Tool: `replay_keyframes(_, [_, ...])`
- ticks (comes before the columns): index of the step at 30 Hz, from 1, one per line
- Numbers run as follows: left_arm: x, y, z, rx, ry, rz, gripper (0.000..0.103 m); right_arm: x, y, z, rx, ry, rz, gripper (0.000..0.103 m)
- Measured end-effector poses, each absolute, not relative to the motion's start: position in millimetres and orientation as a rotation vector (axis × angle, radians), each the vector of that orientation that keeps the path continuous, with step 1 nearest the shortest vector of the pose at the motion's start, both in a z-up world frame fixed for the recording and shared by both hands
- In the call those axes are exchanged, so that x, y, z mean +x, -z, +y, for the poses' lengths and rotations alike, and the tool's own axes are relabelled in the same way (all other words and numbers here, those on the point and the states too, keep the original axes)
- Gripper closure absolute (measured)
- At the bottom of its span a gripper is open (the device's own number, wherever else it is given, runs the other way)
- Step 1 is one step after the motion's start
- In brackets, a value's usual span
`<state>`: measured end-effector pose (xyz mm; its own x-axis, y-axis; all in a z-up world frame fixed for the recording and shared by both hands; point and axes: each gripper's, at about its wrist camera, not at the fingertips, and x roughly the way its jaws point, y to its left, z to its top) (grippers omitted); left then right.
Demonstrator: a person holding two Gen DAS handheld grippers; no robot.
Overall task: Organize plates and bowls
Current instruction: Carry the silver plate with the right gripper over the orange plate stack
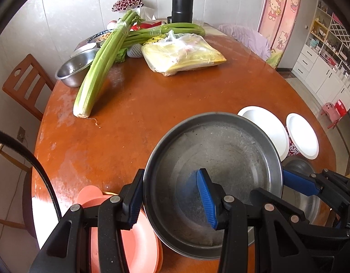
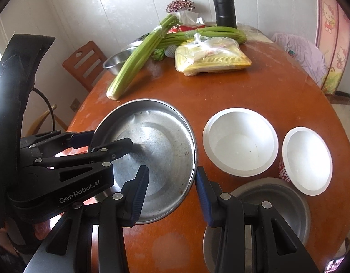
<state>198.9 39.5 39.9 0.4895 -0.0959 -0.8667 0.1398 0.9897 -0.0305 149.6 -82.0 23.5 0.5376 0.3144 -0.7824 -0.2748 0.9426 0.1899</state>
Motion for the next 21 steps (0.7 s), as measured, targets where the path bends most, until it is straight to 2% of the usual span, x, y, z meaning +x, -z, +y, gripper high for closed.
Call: replay_keyframes(21, [151.9,-83.5,75.6,0.006,0.071,0.955,0.058,113.1,-61.3,-51.8,-0.003,-0.453,0.831,0.059])
